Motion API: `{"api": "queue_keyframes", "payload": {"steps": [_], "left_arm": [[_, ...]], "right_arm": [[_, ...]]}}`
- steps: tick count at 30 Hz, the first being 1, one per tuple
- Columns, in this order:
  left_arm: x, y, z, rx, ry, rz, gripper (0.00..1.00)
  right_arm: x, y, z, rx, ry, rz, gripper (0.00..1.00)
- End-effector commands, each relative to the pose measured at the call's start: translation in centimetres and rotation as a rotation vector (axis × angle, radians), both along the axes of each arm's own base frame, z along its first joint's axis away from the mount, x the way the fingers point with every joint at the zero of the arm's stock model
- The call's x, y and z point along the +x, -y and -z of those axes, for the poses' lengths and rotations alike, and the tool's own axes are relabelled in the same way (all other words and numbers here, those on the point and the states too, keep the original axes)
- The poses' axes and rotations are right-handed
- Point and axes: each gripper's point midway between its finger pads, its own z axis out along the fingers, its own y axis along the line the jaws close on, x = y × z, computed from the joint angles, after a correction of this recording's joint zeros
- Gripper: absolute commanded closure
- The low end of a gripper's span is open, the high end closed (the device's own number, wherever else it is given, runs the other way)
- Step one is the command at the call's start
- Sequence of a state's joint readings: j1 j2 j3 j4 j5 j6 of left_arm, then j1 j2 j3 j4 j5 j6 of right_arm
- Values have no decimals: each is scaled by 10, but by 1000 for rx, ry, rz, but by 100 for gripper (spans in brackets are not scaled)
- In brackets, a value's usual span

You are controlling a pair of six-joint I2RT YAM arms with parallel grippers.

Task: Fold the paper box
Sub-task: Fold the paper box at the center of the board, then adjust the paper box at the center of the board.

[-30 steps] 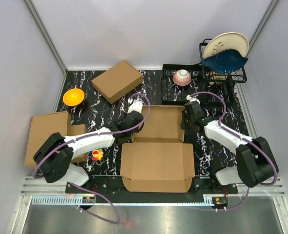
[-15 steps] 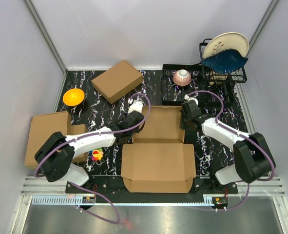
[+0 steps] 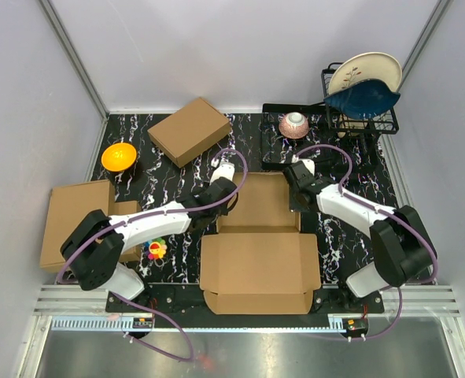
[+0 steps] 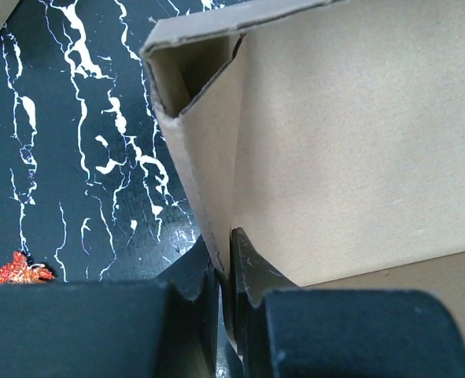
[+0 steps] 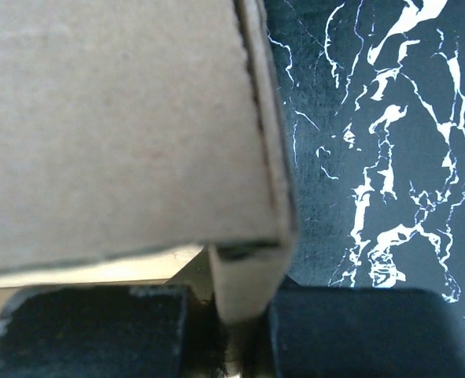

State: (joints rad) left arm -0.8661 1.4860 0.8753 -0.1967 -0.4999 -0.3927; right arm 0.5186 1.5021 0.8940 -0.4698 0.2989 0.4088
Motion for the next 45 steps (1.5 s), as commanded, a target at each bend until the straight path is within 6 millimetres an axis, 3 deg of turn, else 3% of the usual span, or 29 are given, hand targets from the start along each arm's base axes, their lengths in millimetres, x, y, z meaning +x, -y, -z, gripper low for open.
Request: {"api": "queue_keyframes", "payload": {"steps": [1, 6, 15, 20, 21, 25, 26, 34, 36, 37, 38, 44, 45], "left_arm": [[0, 27, -23, -53, 7, 66, 91], [0, 25, -21, -48, -1, 59, 89], [-5, 26, -14, -74, -12, 69, 62], [-8, 27, -13, -109, -1, 68, 59], [-9, 24, -11, -106, -1, 66, 60], [-10, 21, -1, -82, -14, 62, 94], [-10, 21, 1, -77, -18, 62, 98], [-18, 17, 4, -35, -58, 93, 100], [-18, 25, -1, -23, -87, 132, 100], [-25, 19, 4, 23, -132, 146, 100], [-23, 24, -3, 25, -140, 156, 100], [-34, 20, 13, 70, -212, 183, 97], [-34, 20, 13, 70, -212, 185, 96]], "right_arm": [[8, 5, -12, -149, 33, -6, 100], [5, 3, -5, -260, -1, -23, 100], [1, -17, 0, -147, -24, -40, 100], [2, -25, -5, -106, -24, -47, 100], [2, -27, -5, -99, -28, -52, 100], [-1, -30, -4, -76, -35, -50, 100], [-1, -31, -5, -66, -37, -50, 100], [-5, -46, -13, 10, -54, -81, 100], [-9, -51, -17, 32, -77, -98, 82], [-7, -53, -22, 45, -73, -99, 75], [-7, -55, -27, 59, -67, -104, 60], [3, -58, -70, 96, 25, -107, 31], [4, -58, -77, 92, 37, -114, 20]]}}
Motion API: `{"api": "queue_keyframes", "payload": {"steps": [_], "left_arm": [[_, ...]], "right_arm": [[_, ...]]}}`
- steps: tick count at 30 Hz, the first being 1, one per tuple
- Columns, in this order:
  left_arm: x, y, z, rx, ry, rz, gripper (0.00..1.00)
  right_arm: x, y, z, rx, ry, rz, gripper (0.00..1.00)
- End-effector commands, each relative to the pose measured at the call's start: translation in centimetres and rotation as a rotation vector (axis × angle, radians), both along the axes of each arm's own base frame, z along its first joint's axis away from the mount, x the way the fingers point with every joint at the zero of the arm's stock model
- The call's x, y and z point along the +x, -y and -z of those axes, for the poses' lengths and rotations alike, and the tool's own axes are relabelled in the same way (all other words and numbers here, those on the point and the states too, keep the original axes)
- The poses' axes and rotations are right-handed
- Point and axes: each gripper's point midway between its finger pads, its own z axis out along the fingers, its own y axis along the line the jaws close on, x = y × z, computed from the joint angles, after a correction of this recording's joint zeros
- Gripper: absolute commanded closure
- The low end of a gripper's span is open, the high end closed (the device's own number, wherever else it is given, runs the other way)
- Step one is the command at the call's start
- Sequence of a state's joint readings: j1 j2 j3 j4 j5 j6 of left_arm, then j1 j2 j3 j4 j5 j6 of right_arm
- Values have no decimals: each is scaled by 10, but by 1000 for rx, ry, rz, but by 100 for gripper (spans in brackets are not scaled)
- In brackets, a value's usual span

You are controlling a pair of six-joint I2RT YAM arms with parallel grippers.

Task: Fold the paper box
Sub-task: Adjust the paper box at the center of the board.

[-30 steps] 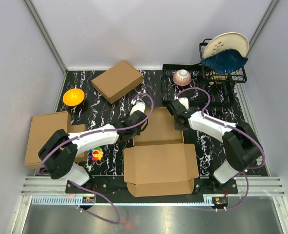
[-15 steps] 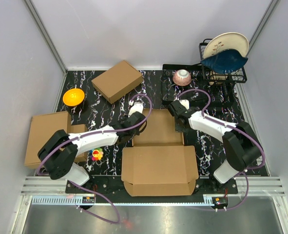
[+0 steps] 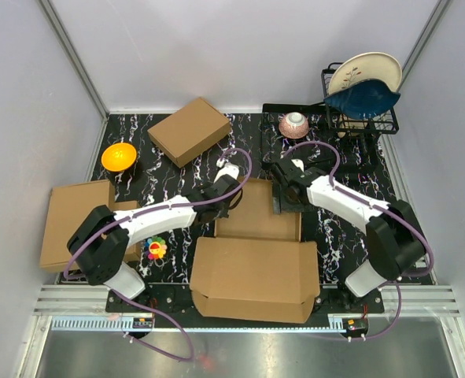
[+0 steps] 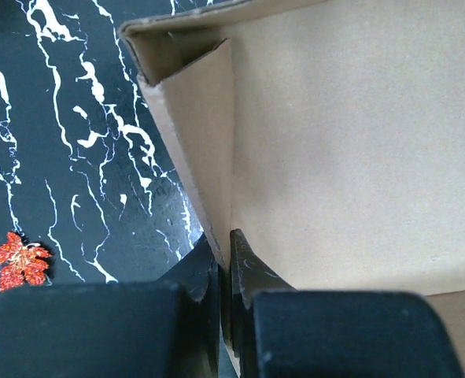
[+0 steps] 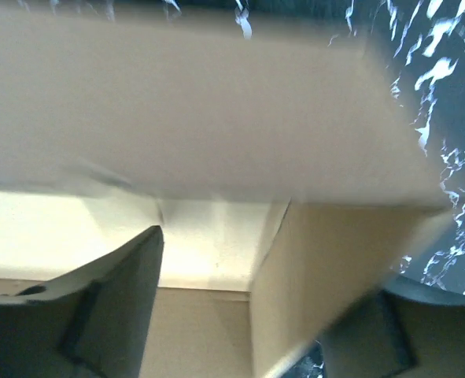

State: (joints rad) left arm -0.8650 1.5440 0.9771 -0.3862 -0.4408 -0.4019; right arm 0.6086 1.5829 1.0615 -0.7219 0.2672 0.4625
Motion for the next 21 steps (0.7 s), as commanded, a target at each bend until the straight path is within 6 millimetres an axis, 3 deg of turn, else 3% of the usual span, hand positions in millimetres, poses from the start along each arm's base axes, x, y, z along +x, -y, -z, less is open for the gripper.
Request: {"api": "queue_keyframes", "payload": {"steps": [1, 7, 15, 21], "left_arm": [[-21, 20, 4, -6, -89, 156, 96], [-15, 24, 2, 15, -78, 179, 95], [-9, 26, -3, 14, -31, 203, 96], [-4, 36, -23, -25, 32, 268, 96]], "right_arm": [[33, -33, -79, 148, 210, -57, 17], [37, -20, -126, 113, 301, -84, 0], [35, -14, -154, 93, 394, -191, 0], [13, -48, -162, 174, 419, -423, 0]]}}
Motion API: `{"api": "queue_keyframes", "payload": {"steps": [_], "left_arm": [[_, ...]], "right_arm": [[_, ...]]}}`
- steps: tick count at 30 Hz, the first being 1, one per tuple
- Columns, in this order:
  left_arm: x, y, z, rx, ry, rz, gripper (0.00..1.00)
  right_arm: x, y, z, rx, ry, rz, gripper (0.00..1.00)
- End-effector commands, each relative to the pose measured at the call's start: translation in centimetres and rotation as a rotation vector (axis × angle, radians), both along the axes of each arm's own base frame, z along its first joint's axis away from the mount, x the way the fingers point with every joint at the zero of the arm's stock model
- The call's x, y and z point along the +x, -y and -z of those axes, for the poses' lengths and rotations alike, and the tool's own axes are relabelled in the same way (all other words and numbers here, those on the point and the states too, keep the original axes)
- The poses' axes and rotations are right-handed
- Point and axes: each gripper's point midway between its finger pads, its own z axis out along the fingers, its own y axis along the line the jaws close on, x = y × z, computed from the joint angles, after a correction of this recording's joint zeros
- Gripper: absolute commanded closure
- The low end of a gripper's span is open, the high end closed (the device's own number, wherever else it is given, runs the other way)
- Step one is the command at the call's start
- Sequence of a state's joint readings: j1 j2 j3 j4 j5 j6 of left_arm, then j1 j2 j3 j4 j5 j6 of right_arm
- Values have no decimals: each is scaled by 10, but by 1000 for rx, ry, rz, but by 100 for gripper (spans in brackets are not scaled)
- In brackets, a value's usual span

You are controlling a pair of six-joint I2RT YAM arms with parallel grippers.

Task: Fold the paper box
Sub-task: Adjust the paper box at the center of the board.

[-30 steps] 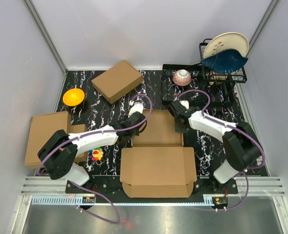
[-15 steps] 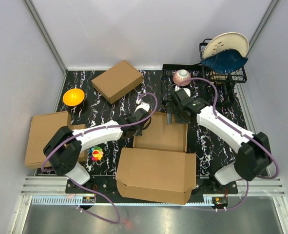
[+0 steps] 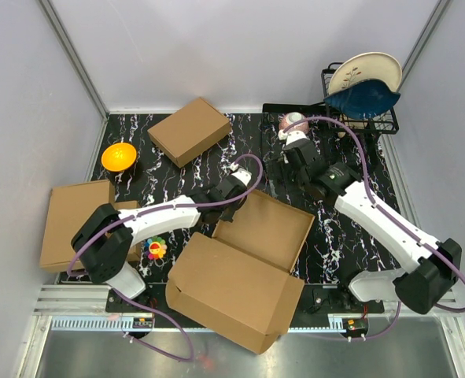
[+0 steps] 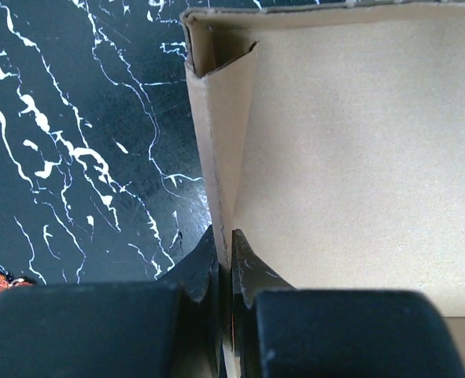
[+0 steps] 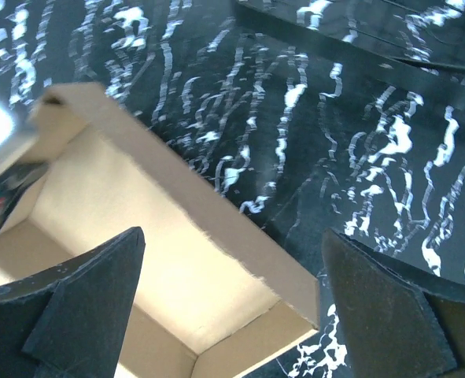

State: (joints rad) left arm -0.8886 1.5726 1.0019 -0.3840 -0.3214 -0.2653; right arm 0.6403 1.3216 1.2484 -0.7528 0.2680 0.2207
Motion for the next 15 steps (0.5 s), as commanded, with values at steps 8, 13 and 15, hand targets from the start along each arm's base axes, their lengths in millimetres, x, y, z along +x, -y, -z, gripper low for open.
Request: {"api": "queue_keyframes", "payload": {"steps": [8, 13, 15], "left_arm": [[5, 21, -32, -91, 66, 99, 96], [4, 21, -35, -103, 71, 106, 96], [4, 21, -37, -107, 75, 112, 96]], "right_arm": [[-34, -56, 13, 50, -9, -350, 4], [-30, -48, 41, -33, -27, -320, 14], [-31, -47, 47, -44, -31, -324, 17]]}}
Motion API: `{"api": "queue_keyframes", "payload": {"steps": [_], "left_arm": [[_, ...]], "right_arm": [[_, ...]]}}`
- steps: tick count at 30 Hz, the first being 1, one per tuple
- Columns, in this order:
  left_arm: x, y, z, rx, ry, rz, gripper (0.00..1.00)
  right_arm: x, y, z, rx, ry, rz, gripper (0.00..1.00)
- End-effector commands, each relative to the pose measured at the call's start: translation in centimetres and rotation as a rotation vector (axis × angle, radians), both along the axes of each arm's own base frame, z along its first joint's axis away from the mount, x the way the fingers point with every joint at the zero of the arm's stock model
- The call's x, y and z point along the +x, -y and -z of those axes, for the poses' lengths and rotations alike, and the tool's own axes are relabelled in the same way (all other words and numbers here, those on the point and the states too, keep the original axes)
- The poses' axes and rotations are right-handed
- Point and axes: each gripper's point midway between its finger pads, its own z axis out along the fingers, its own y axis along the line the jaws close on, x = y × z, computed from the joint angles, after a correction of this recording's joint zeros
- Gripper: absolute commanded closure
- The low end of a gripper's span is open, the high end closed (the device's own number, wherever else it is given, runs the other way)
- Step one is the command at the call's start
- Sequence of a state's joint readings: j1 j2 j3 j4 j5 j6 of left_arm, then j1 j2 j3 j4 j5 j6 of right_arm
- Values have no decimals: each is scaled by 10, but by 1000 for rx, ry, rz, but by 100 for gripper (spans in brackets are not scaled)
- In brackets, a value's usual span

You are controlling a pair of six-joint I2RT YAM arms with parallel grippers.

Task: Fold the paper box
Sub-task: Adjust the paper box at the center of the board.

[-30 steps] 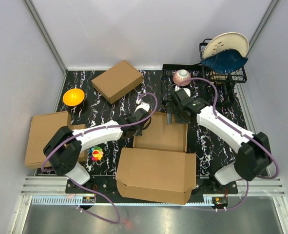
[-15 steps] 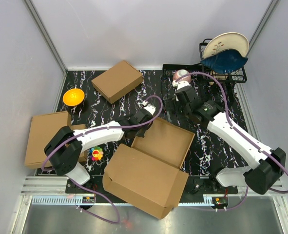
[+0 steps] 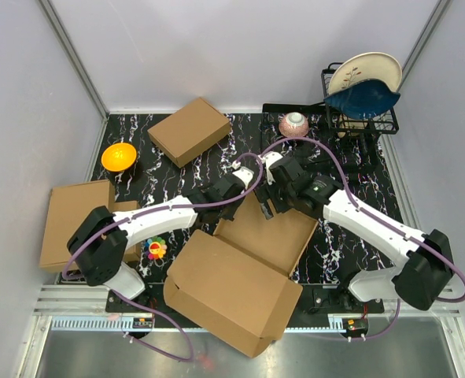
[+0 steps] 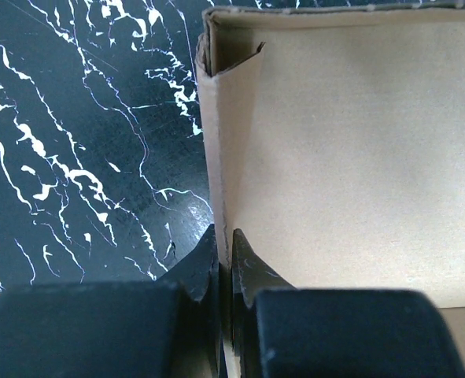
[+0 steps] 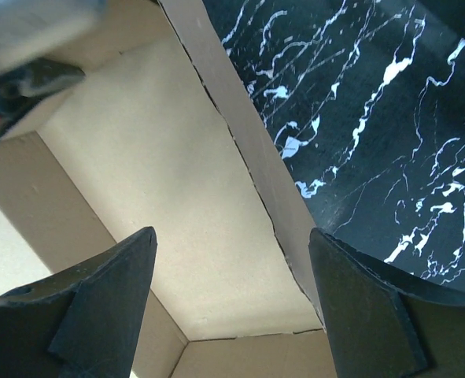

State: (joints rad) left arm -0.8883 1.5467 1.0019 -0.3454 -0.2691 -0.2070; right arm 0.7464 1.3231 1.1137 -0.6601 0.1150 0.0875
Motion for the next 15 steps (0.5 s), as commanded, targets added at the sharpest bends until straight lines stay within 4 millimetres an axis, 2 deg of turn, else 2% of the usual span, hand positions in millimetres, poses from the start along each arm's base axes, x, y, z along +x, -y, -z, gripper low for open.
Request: {"api": "queue_keyframes", "payload": {"steps": [1, 4, 5, 10, 14, 15], "left_arm": [[2, 9, -28, -71, 54, 38, 95], [1, 11, -33, -83, 60, 51, 95], [0, 11, -33, -87, 57, 57, 95], [-2, 12, -35, -93, 56, 70, 94], [-3, 12, -37, -97, 57, 73, 94], [-3, 11, -37, -94, 56, 72, 94]], "right_arm": [[9, -5, 6, -21, 50, -16, 21], [10, -3, 14, -45, 49, -16, 28], [10, -3, 16, -50, 49, -16, 33], [13, 0, 28, -82, 48, -3, 48], [15, 2, 31, -96, 56, 6, 60], [16, 3, 31, -99, 60, 7, 66]]}}
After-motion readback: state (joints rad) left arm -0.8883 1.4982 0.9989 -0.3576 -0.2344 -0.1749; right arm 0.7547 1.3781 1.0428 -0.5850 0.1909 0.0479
